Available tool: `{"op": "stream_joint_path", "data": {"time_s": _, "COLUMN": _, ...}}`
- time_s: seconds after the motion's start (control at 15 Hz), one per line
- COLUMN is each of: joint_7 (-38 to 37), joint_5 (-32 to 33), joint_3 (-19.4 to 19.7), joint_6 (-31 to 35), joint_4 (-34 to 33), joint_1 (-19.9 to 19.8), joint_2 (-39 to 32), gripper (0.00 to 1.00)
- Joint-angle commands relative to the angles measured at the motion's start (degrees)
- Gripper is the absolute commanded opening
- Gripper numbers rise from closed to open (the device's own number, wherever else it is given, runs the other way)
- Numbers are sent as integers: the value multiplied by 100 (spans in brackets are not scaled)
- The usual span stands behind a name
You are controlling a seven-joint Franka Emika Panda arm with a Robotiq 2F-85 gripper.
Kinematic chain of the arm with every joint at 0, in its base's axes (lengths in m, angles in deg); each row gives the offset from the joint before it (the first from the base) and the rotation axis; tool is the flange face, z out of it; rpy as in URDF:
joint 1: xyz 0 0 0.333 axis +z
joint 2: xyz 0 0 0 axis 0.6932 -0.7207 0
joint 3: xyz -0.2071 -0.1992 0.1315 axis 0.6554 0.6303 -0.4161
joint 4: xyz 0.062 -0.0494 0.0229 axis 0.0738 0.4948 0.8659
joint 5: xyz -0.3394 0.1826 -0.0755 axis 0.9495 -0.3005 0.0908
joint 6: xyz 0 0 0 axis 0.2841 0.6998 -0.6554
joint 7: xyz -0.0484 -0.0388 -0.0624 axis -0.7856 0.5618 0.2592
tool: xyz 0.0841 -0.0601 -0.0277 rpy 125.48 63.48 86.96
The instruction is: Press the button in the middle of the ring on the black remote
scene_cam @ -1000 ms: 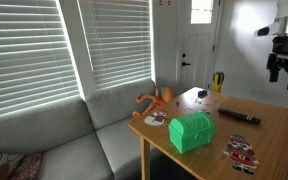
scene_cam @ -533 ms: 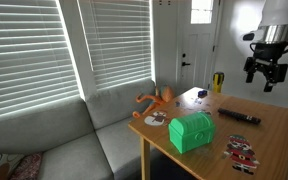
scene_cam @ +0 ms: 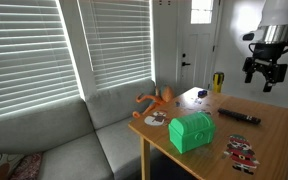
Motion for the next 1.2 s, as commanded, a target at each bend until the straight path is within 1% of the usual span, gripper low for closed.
{"op": "stream_joint_path", "data": {"time_s": 0.0, "joint_7": 886, "joint_5": -669, "joint_3": 184, "joint_6": 279, "joint_4": -76, "joint_1": 31, "joint_2": -306, "gripper": 100}}
{"op": "stream_joint_path", "data": {"time_s": 0.27, "joint_7": 1832, "joint_5": -1371, "joint_3": 255, "joint_6": 357, "joint_4": -102, "joint_1": 3, "joint_2": -638, "gripper": 100}}
{"op": "stream_joint_path", "data": {"time_s": 0.33, "joint_7": 2019, "joint_5": -1486, "joint_3": 240, "joint_6": 346, "joint_4": -113, "joint_1": -18, "joint_2": -721, "gripper": 92}}
{"op": "stream_joint_path", "data": {"time_s": 0.4, "joint_7": 2203, "joint_5": -1566, "joint_3": 223, "joint_6": 353, "joint_4": -123, "joint_1": -43, "joint_2": -826, "gripper": 72}}
{"op": "stream_joint_path", "data": {"time_s": 0.53, "joint_7": 2491, "joint_5": -1695, "joint_3": 183, "joint_6": 341, "joint_4": -157, "joint_1": -101, "joint_2": -990, "gripper": 59}}
{"op": "stream_joint_path", "data": {"time_s": 0.73, "joint_7": 2874, "joint_5": -1822, "joint_3": 149, "joint_6": 404, "joint_4": -189, "joint_1": -180, "joint_2": -1203, "gripper": 36}}
{"op": "stream_joint_path", "data": {"time_s": 0.87, "joint_7": 3152, "joint_5": -1915, "joint_3": 135, "joint_6": 460, "joint_4": -213, "joint_1": -223, "joint_2": -1305, "gripper": 24}}
{"op": "stream_joint_path", "data": {"time_s": 1.07, "joint_7": 3500, "joint_5": -2054, "joint_3": 111, "joint_6": 512, "joint_4": -268, "joint_1": -309, "joint_2": -1434, "gripper": 2}}
{"op": "stream_joint_path", "data": {"time_s": 1.13, "joint_7": 3611, "joint_5": -2106, "joint_3": 103, "joint_6": 524, "joint_4": -287, "joint_1": -334, "joint_2": -1468, "gripper": 1}}
